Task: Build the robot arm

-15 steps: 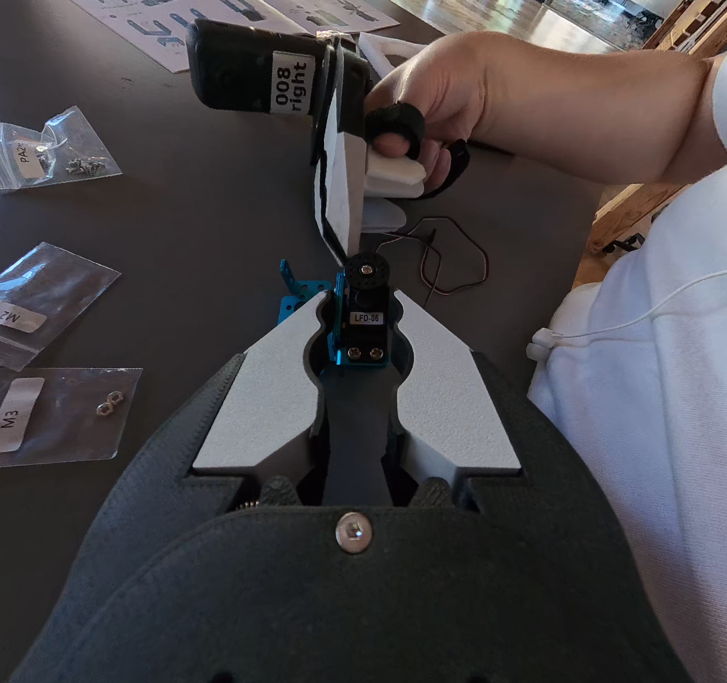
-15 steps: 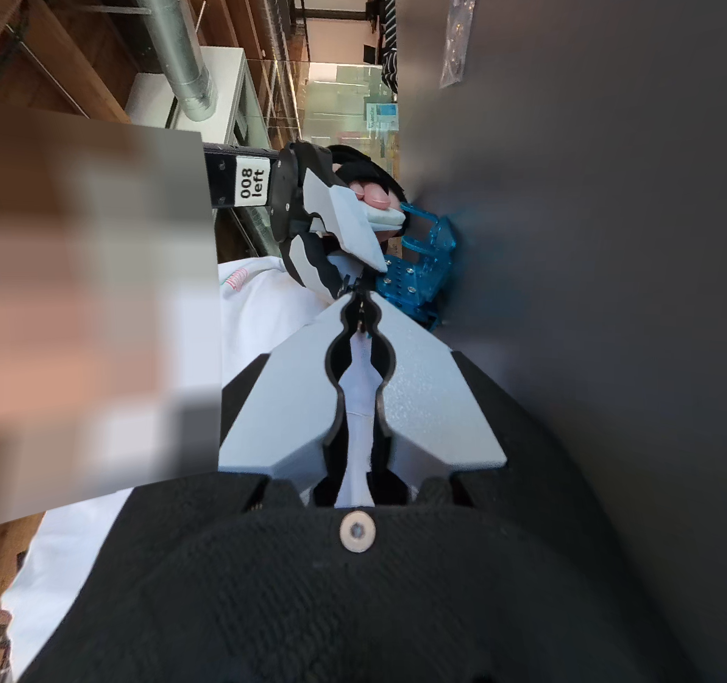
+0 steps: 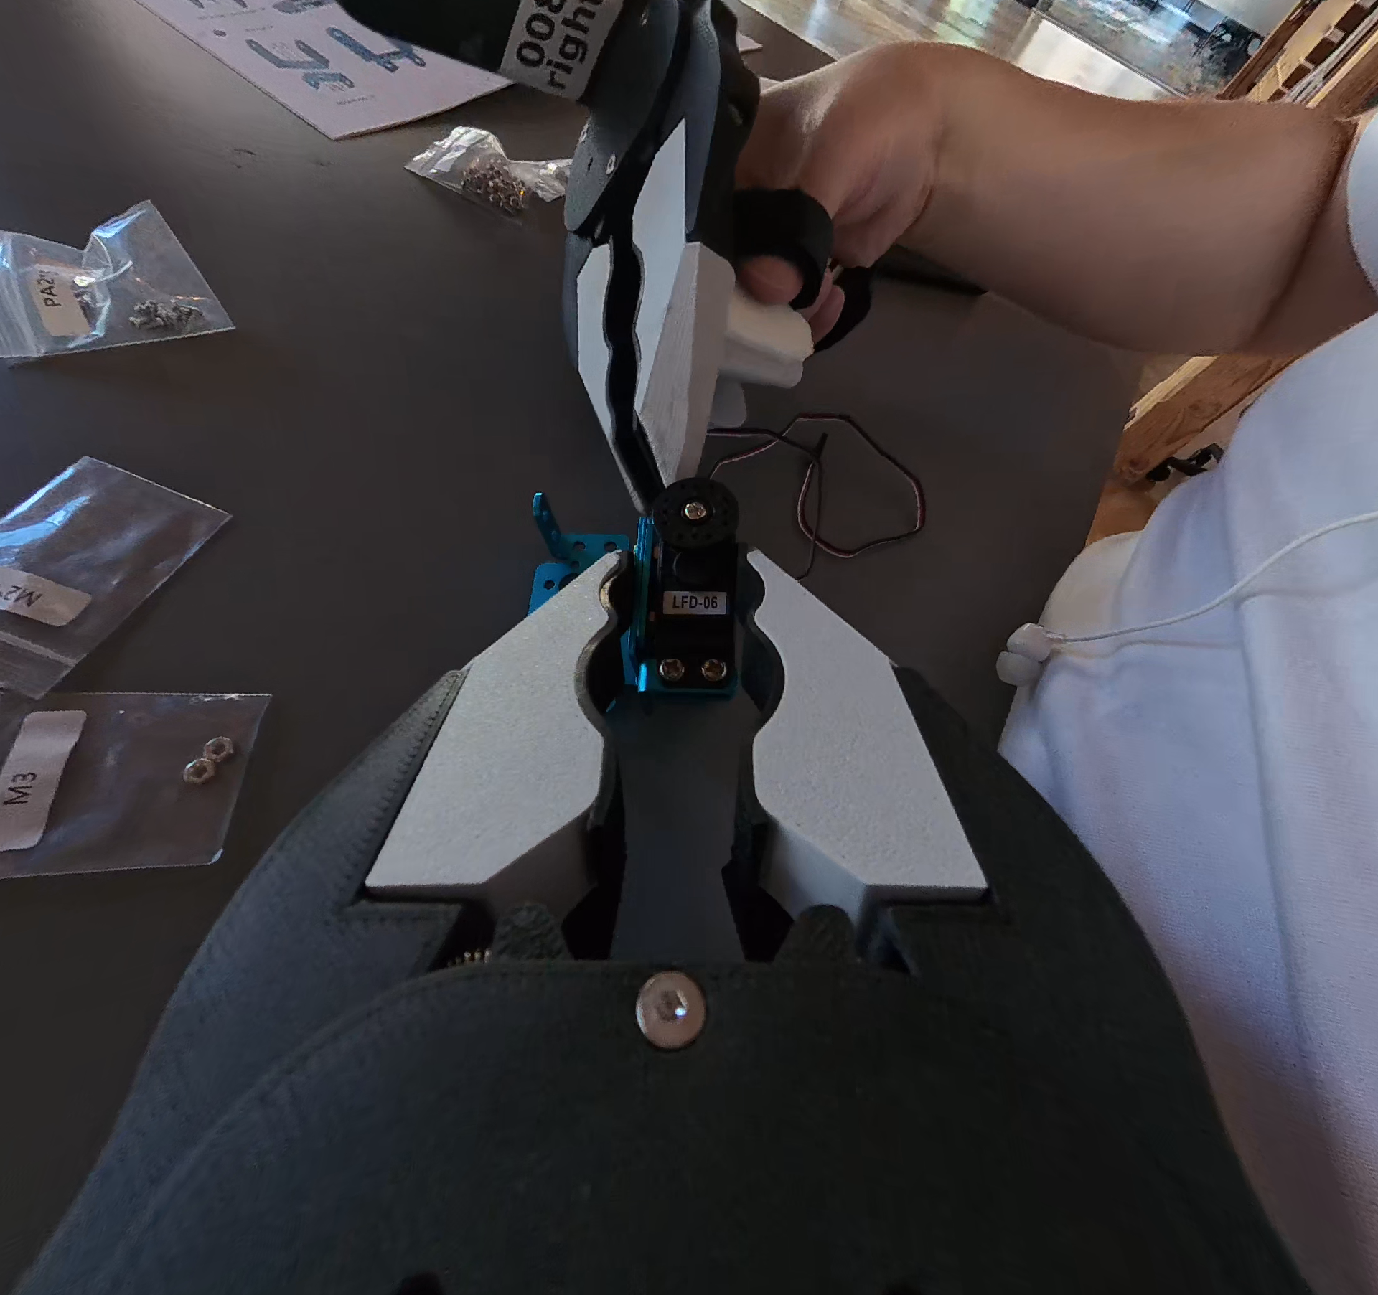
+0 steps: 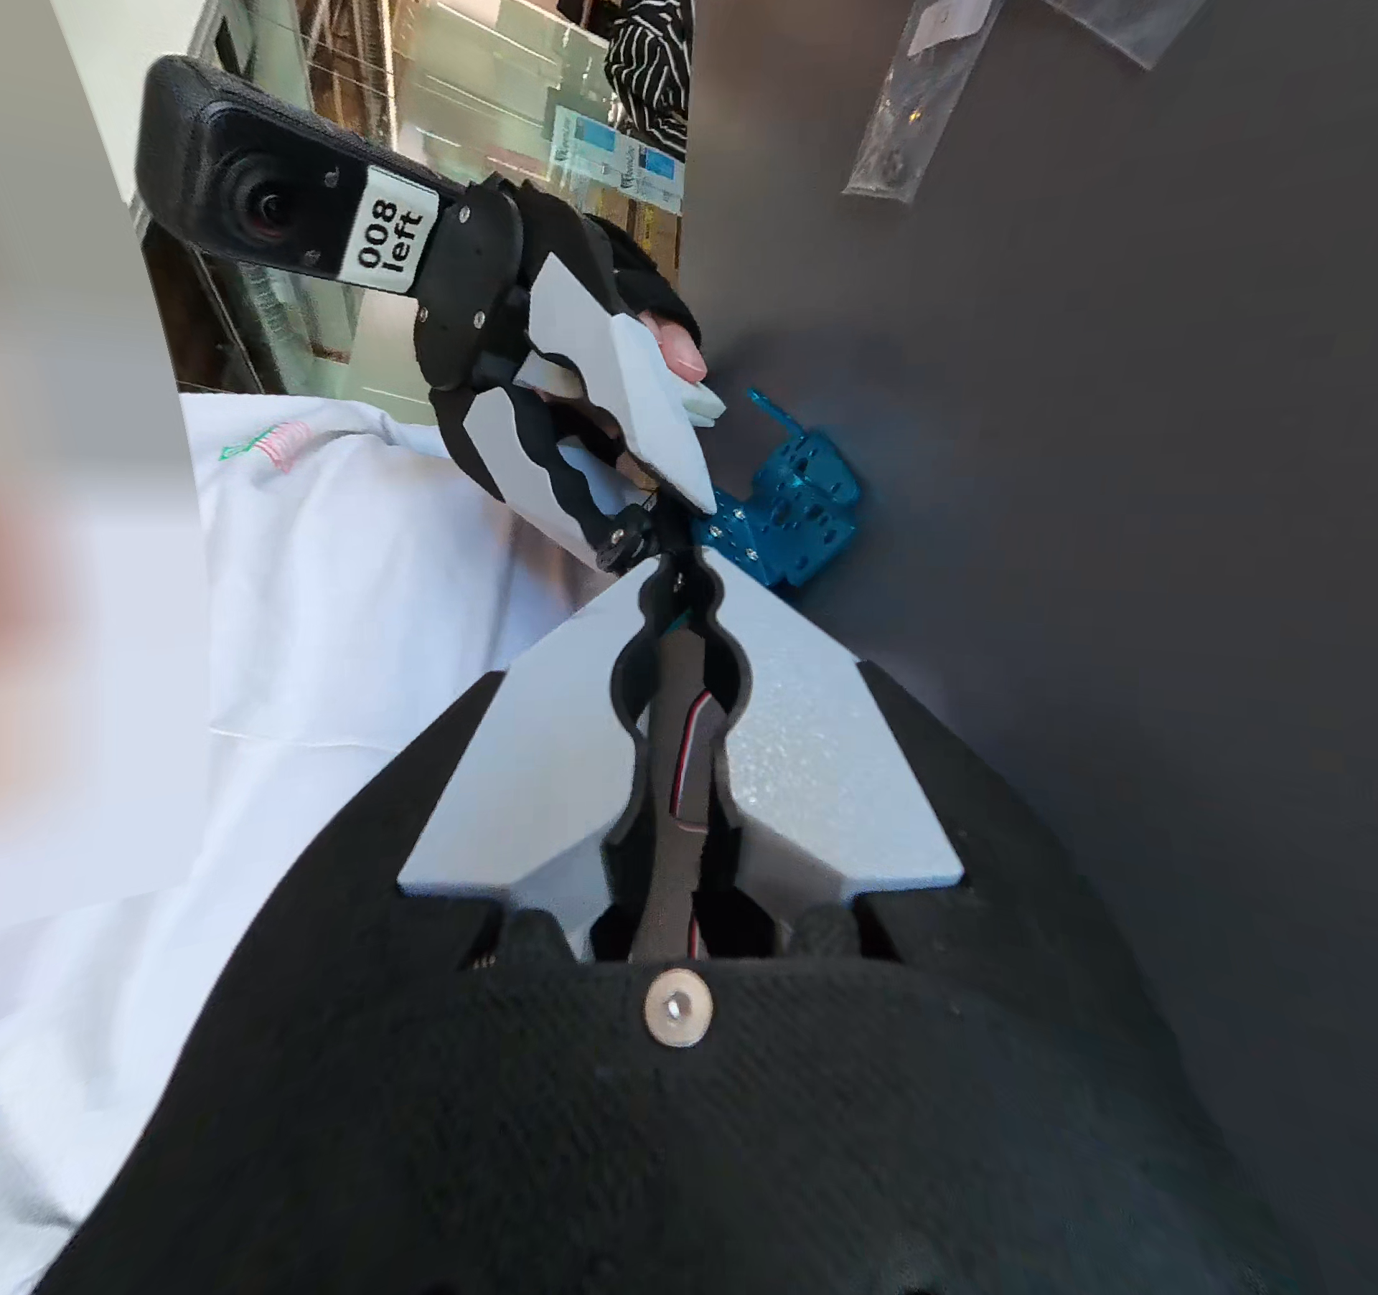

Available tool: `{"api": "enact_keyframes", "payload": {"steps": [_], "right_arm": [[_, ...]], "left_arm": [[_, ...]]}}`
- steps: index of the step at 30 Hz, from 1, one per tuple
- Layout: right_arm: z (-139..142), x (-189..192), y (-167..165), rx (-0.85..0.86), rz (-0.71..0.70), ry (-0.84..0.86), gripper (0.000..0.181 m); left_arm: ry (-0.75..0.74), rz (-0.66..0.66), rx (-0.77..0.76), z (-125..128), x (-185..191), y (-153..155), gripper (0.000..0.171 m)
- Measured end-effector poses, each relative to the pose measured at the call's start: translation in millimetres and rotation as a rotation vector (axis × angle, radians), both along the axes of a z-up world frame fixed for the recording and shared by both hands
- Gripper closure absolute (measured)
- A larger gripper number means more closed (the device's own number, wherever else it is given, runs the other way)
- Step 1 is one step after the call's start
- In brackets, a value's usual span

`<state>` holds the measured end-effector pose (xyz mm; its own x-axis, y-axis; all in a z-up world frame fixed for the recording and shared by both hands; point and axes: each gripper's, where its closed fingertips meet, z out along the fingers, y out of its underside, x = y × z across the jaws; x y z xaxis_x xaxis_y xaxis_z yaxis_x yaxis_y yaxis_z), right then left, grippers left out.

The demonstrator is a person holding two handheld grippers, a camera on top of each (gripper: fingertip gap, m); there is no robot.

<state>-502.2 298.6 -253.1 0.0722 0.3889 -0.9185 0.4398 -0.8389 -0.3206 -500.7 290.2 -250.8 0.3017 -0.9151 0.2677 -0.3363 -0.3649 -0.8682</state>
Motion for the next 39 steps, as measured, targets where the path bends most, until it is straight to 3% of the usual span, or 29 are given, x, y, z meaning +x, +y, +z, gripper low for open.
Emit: {"api": "enact_keyframes", "payload": {"steps": [4, 8, 10, 15, 19, 23, 30, 34, 39], "right_arm": [[2.4, 0.6, 4.2, 0.026, -0.031, 0.012, 0.175], [23.0, 7.6, 21.8, 0.112, -0.122, 0.122, 0.172], [28.0, 13.0, 22.0, 0.317, -0.104, 0.135, 0.171], [24.7, 19.1, 6.1, 1.248, 0.103, 0.029, 0.153], [16.4, 16.4, -2.2, 1.557, 0.229, -0.055, 0.146], [-5.9, 17.6, 4.8, 1.795, 0.348, -0.136, 0.150], [-5.6, 2.6, -1.6, 1.845, 0.354, 0.040, 0.154], [-6.7, -0.2, -2.3, 1.906, 0.366, 0.051, 0.161], [-5.5, -0.2, -4.1, 1.789, 0.365, 0.032, 0.158]], "left_arm": [[-0.001, -0.001, -0.002, 0.0, 0.1, 0.1, 0.145], [-0.001, -0.001, -0.004, -0.1, 0.0, 0.1, 0.145], [-0.001, -0.002, -0.005, -0.1, 0.1, -0.1, 0.145], [-0.014, -0.013, -0.047, -0.2, -1.0, -0.4, 0.145], [-0.041, 0.006, -0.083, 3.3, -7.7, -0.7, 0.143], [-0.043, 0.120, -0.064, 10.5, -11.8, 1.1, 0.139], [0.147, 0.349, 0.009, -1.8, -12.8, -2.3, 0.136], [0.058, 0.350, -0.015, 0.2, -14.5, -2.4, 0.141], [-0.100, 0.239, -0.118, 7.6, -20.6, 2.8, 0.144]]}}
